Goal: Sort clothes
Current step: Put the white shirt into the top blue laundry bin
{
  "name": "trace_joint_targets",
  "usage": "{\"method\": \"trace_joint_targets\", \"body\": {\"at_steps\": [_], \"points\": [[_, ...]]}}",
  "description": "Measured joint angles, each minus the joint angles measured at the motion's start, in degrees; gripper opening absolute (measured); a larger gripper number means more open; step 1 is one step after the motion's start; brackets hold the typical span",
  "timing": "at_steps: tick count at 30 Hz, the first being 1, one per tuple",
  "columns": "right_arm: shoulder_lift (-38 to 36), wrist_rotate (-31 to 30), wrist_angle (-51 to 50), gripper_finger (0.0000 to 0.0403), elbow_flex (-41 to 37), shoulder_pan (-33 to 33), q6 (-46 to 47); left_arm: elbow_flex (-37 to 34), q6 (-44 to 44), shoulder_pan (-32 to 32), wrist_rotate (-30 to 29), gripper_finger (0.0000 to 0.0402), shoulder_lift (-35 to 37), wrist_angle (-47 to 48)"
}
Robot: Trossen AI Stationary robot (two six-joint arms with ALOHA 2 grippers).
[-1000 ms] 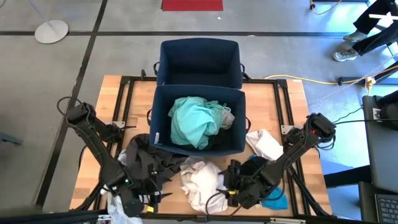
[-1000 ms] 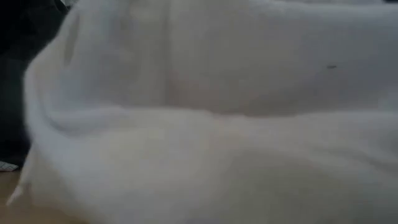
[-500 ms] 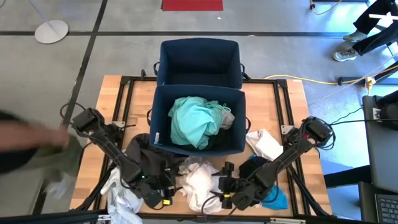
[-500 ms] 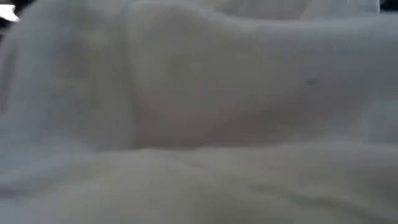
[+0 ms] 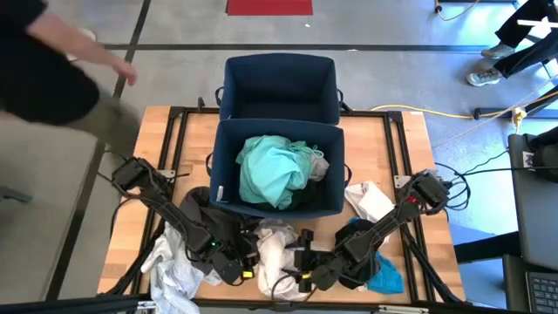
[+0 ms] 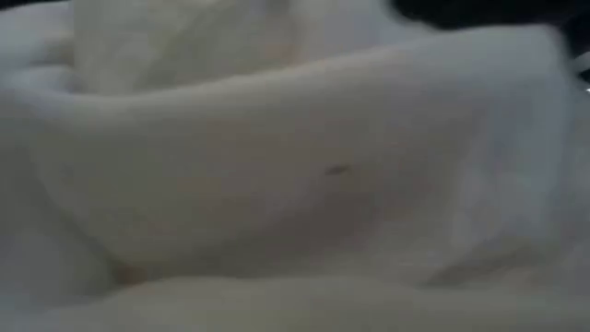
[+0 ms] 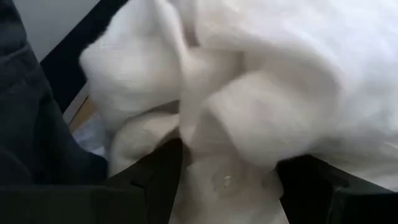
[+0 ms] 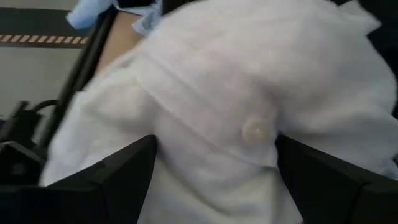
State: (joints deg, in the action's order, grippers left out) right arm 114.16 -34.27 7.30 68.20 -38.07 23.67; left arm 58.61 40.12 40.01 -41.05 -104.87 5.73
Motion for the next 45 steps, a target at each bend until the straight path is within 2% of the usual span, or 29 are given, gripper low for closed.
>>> {"method": "trace_joint_targets", "body": {"at_steps": [9, 12, 15, 24, 26, 36, 40, 45], "points": [[4.5, 0.6, 2.5, 0.0328, 0.0, 3.5, -0.1, 0.0, -3.6, -0.4, 1.1, 0.0224, 0.0, -4.5], [4.9, 0.9, 2.8, 0.0309, 0.0, 4.1, -0.1, 0.0, -4.3, -0.4, 1.4, 0.0224, 0.0, -5.4], [4.9, 0.9, 2.9, 0.0267, 0.0, 4.4, -0.1, 0.0, -4.5, -0.5, 1.5, 0.0224, 0.0, -5.4], [5.0, -1.1, 3.5, 0.0075, 0.0, 4.4, 0.0, 0.0, -4.6, -0.4, 1.5, 0.0224, 0.0, -5.3], [5.0, -1.2, 3.3, 0.0044, 0.0, 4.4, 0.1, 0.0, -4.6, -0.4, 1.5, 0.0224, 0.0, -5.3], [3.2, -2.3, 0.7, 0.0043, 0.0, 2.5, -0.1, 0.0, -6.1, 1.3, 1.3, 0.0224, 1.3, -4.6], [1.6, -3.6, -0.7, 0.0043, -0.1, 0.6, -1.7, 0.0, -7.2, 2.9, 0.1, 0.0224, 4.5, -4.0], [-0.7, -3.9, -2.8, 0.0043, -0.1, -1.6, -3.5, 0.1, -6.9, 5.4, -4.1, 0.0224, 9.8, 2.0]]}}
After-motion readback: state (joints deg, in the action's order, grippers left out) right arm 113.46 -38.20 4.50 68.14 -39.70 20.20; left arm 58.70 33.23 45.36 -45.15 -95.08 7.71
